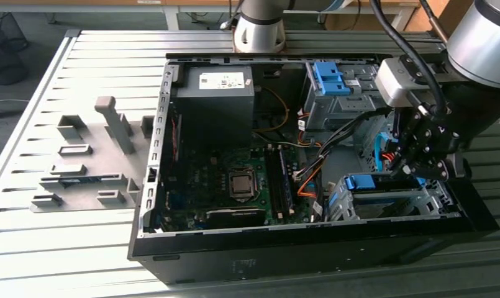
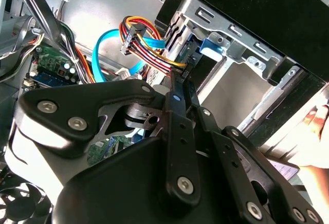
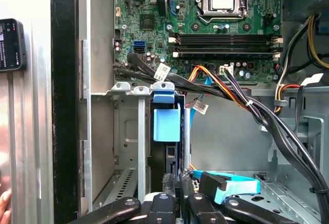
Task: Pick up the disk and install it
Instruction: 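Insert the first disk wire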
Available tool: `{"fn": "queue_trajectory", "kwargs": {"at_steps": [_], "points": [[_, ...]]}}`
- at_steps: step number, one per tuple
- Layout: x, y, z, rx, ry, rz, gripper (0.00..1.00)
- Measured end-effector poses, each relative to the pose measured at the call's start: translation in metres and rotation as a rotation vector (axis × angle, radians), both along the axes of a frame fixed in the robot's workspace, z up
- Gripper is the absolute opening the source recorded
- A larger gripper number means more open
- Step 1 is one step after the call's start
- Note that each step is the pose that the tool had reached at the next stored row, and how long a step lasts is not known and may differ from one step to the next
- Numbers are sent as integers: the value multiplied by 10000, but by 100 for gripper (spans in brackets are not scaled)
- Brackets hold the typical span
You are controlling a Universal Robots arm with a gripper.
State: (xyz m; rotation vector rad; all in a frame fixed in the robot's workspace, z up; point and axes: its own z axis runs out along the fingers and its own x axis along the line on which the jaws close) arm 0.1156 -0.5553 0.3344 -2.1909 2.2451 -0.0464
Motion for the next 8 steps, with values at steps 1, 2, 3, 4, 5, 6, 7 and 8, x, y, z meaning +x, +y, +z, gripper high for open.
{"fn": "queue_trajectory", "kwargs": {"at_steps": [1, 2, 3, 4, 5, 6, 7, 8], "points": [[0, 0, 0, -1, 0, -2, 16], [0, 0, -1, 0, 0, -3, 16], [0, -1, -2, 0, 0, -3, 16], [0, -1, -2, 1, 0, -3, 16], [0, -2, -2, 1, 0, -3, 16], [0, -4, -2, 1, 0, -4, 16], [0, -6, -2, 1, 0, -5, 16], [0, -10, -3, 2, 0, -8, 16]]}}
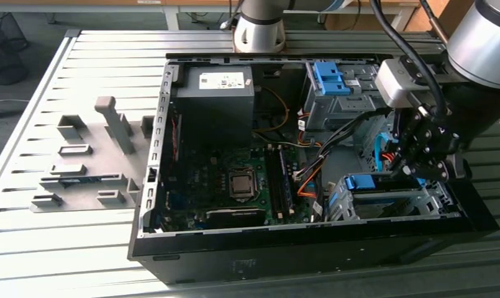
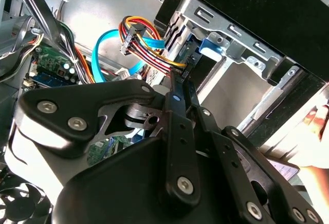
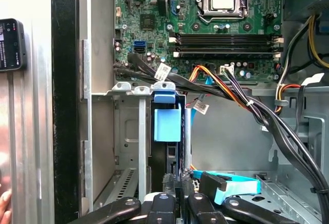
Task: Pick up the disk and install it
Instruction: 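Insert the first disk wire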
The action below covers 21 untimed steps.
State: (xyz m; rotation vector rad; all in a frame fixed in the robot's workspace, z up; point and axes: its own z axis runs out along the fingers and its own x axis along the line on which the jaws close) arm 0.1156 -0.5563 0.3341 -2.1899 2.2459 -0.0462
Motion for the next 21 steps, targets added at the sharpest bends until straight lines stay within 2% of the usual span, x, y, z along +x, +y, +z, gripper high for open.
{"fn": "queue_trajectory", "kwargs": {"at_steps": [8, 21], "points": [[0, -4, -1, -1, 0, -8, 16], [0, -4, -30, 53, 2, -9, 16]]}}
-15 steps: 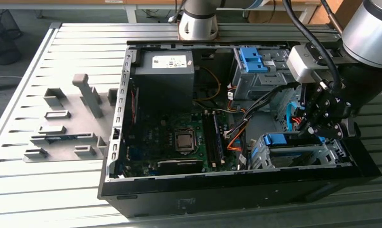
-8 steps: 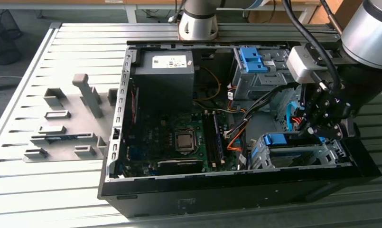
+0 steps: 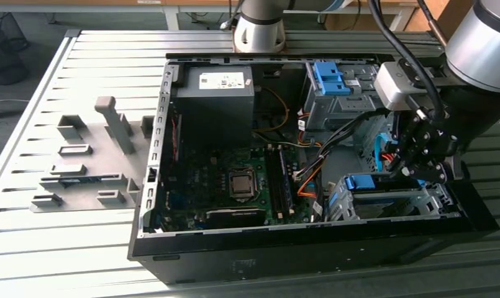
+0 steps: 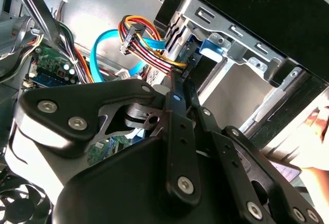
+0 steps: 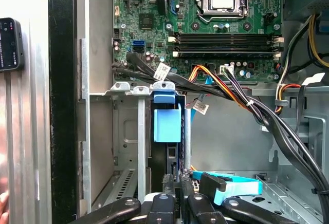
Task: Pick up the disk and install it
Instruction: 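Insert the first disk wire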
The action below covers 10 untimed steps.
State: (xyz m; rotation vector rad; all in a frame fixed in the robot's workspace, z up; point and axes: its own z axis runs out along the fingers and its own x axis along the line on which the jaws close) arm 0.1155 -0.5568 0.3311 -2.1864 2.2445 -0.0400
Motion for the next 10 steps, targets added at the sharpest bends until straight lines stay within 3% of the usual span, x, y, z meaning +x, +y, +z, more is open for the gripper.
{"fn": "queue_trajectory", "kwargs": {"at_steps": [10], "points": [[0, -2, -19, 32, 13, -1, 16]]}}
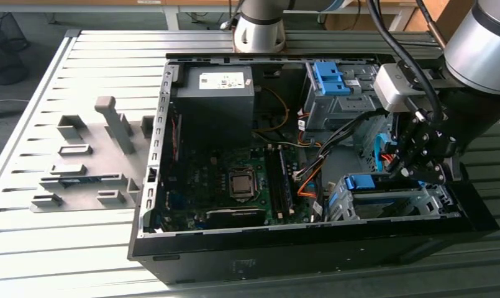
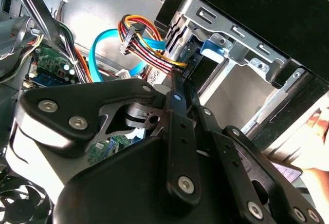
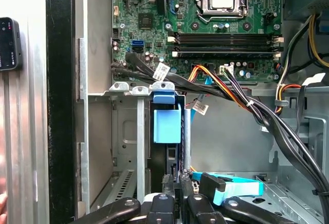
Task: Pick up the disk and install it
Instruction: 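Insert the first disk wire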
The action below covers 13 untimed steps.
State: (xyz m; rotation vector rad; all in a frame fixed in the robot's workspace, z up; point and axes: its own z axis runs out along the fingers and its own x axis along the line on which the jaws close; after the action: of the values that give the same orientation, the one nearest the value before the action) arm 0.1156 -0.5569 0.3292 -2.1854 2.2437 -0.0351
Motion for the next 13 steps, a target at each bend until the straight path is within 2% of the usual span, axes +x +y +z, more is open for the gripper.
{"fn": "queue_trajectory", "kwargs": {"at_steps": [6, 7, 8, 13], "points": [[0, -1, 2, 7, 0, -1, 17], [0, 0, 14, 6, 1, -1, 17], [0, 0, 29, 5, 0, 0, 24], [0, 0, 123, 5, 5, 0, 24]]}}
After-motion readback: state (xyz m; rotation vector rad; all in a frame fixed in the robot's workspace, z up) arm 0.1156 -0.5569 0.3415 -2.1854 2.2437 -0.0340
